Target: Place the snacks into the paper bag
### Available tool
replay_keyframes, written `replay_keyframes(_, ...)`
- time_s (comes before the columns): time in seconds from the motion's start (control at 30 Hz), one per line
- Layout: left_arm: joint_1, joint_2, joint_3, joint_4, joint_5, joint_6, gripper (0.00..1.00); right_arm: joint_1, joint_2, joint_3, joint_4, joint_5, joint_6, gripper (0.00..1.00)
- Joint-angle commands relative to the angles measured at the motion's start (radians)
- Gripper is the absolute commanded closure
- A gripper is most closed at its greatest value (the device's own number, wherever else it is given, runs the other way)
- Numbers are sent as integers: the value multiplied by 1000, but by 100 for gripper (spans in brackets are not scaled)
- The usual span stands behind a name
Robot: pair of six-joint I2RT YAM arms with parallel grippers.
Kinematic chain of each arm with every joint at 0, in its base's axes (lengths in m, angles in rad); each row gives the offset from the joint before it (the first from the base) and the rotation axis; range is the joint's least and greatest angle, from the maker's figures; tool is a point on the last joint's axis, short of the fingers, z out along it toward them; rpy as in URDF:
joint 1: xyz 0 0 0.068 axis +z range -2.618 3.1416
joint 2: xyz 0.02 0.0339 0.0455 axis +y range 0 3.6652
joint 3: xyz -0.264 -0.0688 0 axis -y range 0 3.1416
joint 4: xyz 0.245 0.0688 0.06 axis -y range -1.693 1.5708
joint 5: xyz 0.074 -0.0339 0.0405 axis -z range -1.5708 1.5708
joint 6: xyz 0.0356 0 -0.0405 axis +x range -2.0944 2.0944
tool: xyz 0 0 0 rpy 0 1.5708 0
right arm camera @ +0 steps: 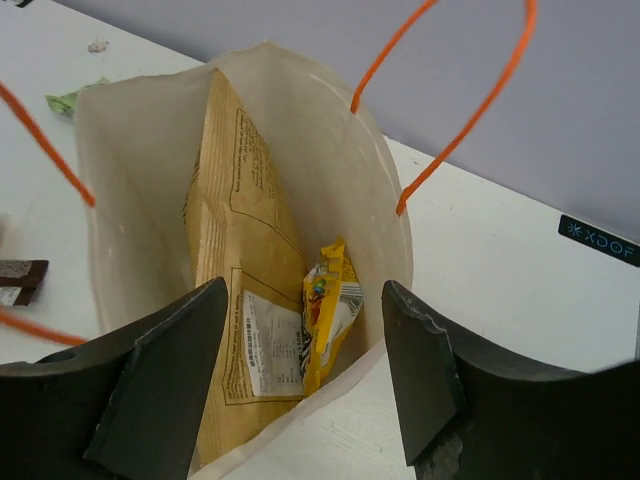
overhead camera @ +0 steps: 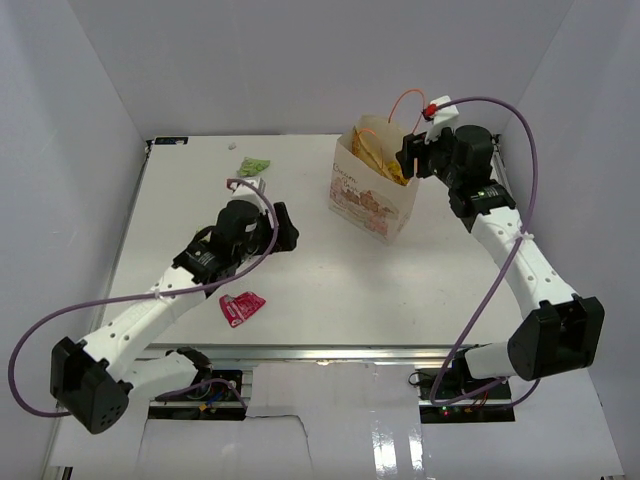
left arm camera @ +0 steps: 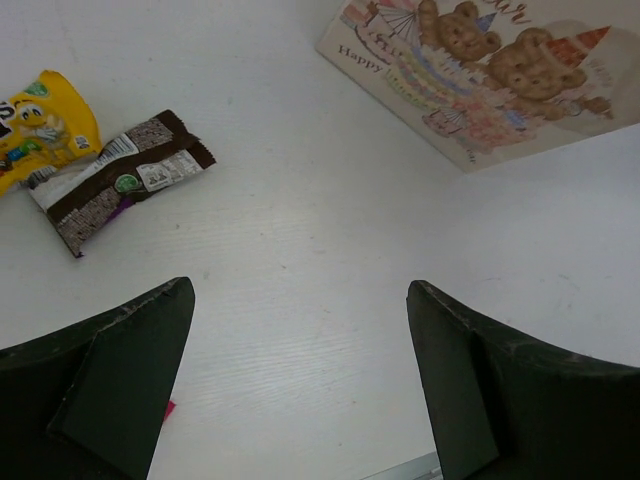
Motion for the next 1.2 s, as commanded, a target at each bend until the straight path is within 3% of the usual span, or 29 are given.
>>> replay_keyframes(0.0, 23, 103, 135, -139, 35, 187, 2, -14, -88, 47, 17, -57, -23, 30)
replay_keyframes(0.1, 28, 208, 200, -198, 46, 382, 2, -58, -146, 59, -94, -315, -109, 19)
replay_keyframes(0.13, 28, 232, 206, -204, 49, 440, 3, -86, -162, 52, -124, -476, -188, 18)
replay_keyframes(0.17, 31, 255, 208, -206, 51, 502, 5, -94, -194, 44, -195, -537, -233, 17)
replay_keyframes(0.3, 49, 378, 191, -161, 58, 813, 12, -108, -292, -77, -320, -687, -383, 17)
replay_keyframes(0.43, 103, 484, 182, -77, 49, 915, 16, -134, -406, -274, -363, -734, -449, 18)
replay_keyframes(0.63, 175, 652, 252, 33, 32, 933, 18, -158, -493, -364, -417, -760, -480, 18)
replay_keyframes(0.83, 187, 794, 330, 4, 104, 912, 28, -171, -504, -388, -411, -757, -474, 18)
replay_keyframes(0.97, 192, 797, 332, -8, 124, 887, 34, -178, -504, -390, -411, -754, -473, 18)
replay_keyframes(1.0, 192, 777, 318, -9, 132, 877, 43, -180, -501, -390, -409, -755, -469, 19)
replay_keyframes(1.03, 192, 777, 312, -9, 132, 869, 43, -180, -501, -390, -409, -757, -469, 19)
replay_keyframes(1.07, 192, 766, 306, -11, 139, 861, 53, -181, -501, -390, -409, -757, -469, 19)
replay_keyframes(1.17, 192, 710, 289, -19, 149, 820, 69, -186, -493, -388, -408, -758, -468, 19)
